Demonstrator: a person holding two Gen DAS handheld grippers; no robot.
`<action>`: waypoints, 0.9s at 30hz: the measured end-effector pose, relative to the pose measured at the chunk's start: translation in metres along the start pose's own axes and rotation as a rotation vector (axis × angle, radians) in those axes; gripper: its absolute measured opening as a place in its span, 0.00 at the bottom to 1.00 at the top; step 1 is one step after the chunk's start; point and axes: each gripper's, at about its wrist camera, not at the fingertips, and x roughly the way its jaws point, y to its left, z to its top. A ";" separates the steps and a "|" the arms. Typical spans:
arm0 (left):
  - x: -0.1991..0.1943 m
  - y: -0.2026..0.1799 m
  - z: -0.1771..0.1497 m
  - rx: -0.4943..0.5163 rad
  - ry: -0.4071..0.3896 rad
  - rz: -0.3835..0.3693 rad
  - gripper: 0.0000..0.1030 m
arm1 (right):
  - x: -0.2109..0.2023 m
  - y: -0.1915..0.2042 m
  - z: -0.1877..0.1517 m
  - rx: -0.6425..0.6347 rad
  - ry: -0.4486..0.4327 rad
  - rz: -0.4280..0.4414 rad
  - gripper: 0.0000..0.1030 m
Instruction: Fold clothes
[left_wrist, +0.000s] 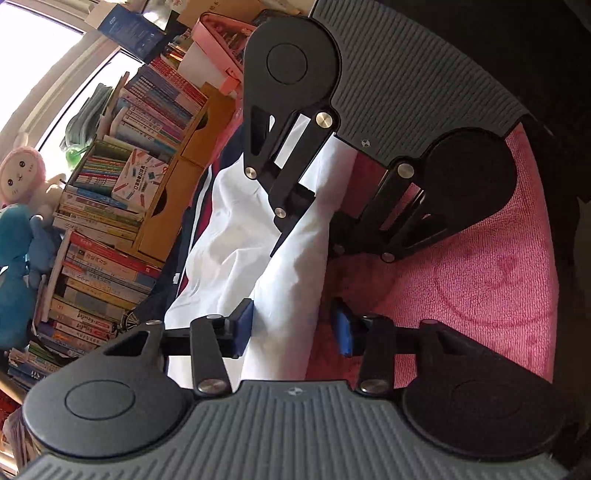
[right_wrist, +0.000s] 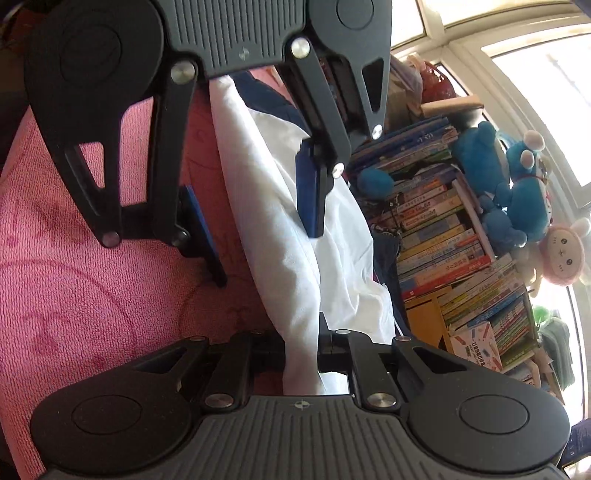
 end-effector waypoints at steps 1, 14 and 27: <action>0.003 0.001 -0.001 0.007 0.008 -0.012 0.18 | 0.000 0.000 -0.001 -0.006 -0.001 0.003 0.14; 0.003 0.034 -0.079 -0.052 0.213 0.024 0.07 | -0.009 -0.024 -0.074 -0.016 0.160 -0.024 0.11; -0.018 0.036 -0.114 -0.143 0.280 0.084 0.06 | -0.034 -0.044 -0.152 0.043 0.350 -0.065 0.12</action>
